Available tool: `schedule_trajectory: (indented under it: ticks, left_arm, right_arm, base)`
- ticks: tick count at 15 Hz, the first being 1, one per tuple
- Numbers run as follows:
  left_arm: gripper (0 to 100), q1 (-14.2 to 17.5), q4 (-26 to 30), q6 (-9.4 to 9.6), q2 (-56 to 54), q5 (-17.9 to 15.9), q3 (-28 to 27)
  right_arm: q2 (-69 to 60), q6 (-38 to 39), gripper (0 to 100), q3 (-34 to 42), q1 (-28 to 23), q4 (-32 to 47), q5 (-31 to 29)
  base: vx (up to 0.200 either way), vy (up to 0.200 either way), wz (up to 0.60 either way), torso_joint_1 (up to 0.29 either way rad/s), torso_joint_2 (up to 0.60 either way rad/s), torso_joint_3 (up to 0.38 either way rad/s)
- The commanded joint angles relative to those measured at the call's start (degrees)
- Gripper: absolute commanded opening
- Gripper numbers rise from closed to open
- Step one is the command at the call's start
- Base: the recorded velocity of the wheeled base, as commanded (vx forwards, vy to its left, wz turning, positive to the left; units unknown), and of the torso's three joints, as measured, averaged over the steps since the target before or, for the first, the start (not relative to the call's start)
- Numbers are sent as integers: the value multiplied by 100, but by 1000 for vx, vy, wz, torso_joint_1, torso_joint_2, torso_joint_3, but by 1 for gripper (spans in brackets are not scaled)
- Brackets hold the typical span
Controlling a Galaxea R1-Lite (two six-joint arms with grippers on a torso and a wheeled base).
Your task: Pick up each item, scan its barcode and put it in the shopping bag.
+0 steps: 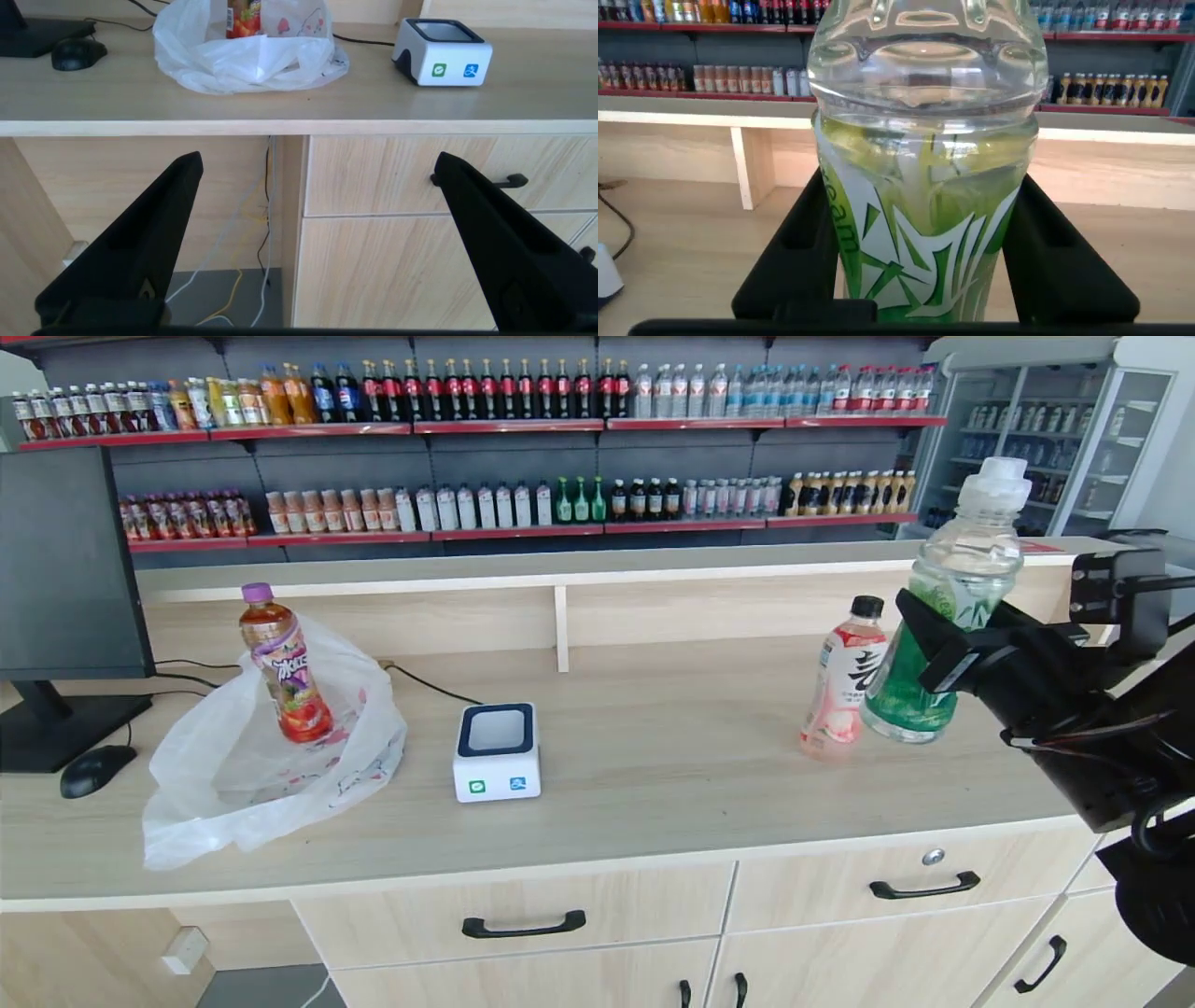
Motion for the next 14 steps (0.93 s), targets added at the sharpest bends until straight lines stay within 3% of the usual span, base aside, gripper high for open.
schedule_trajectory:
  ticks: [1,4,7,14]
  left_arm:
    - [100,1,4,6,-2,0,-4]
    - [100,1,4,-3,-2,0,-4]
    - [100,1,-13,-135,-2,18,5]
    - [100,1,-13,-99,-2,9,5]
  right_arm:
    - [1,-21,0,-84,-54,-9,4]
    - [10,-30,0,-102,7,-9,4]
    - [89,-30,0,-190,7,-9,4]
    - [291,-83,0,-392,508,-9,13]
  base:
    - [0,200,0,-22,-12,7]
    - [0,200,0,1,4,2]
    - [0,200,0,18,5,1]
    - [0,200,0,3,0,6]
